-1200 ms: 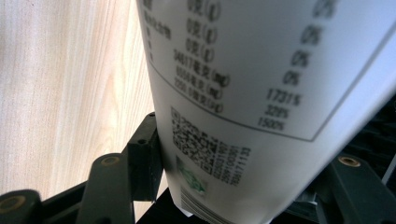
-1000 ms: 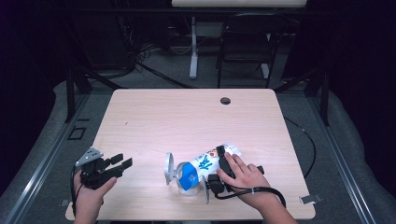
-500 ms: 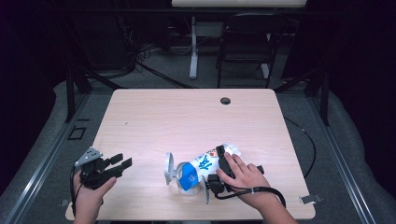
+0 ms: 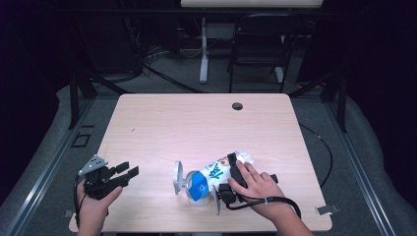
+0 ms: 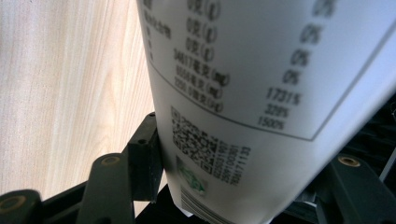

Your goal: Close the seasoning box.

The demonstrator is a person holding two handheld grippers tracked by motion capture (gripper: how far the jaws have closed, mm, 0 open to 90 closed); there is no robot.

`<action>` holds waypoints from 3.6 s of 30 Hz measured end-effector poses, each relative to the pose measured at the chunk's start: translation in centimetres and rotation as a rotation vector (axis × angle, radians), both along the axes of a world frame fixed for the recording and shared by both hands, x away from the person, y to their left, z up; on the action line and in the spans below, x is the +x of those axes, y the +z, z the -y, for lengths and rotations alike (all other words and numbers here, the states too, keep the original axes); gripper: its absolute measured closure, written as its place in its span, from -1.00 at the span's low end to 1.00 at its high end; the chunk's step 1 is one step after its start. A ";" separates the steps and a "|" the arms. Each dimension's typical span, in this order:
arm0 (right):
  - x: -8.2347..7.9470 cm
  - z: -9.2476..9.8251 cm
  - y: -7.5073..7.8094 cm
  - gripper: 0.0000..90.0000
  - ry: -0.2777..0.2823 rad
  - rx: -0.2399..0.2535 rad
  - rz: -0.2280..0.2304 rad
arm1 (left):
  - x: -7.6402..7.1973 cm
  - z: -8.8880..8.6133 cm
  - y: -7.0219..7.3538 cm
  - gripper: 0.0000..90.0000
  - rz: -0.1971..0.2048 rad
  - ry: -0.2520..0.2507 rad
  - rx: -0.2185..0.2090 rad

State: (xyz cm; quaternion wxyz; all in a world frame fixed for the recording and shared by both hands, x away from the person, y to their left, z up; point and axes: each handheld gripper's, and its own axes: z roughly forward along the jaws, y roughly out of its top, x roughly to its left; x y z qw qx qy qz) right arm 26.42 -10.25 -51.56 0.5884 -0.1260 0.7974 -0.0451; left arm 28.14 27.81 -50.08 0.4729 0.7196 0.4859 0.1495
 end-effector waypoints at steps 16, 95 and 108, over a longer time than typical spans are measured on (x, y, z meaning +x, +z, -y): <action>0.0 0.0 0.0 -0.08 0.006 -0.001 -0.002 | 0.0 -0.1 -0.1 0.13 -0.003 0.002 0.000; 0.2 0.0 0.3 -0.06 0.028 -0.031 0.008 | -0.1 -0.5 -0.2 0.13 -0.006 0.012 -0.003; 0.2 0.0 0.3 -0.06 0.032 -0.038 0.011 | -0.1 -0.5 -0.2 0.13 -0.006 0.013 -0.004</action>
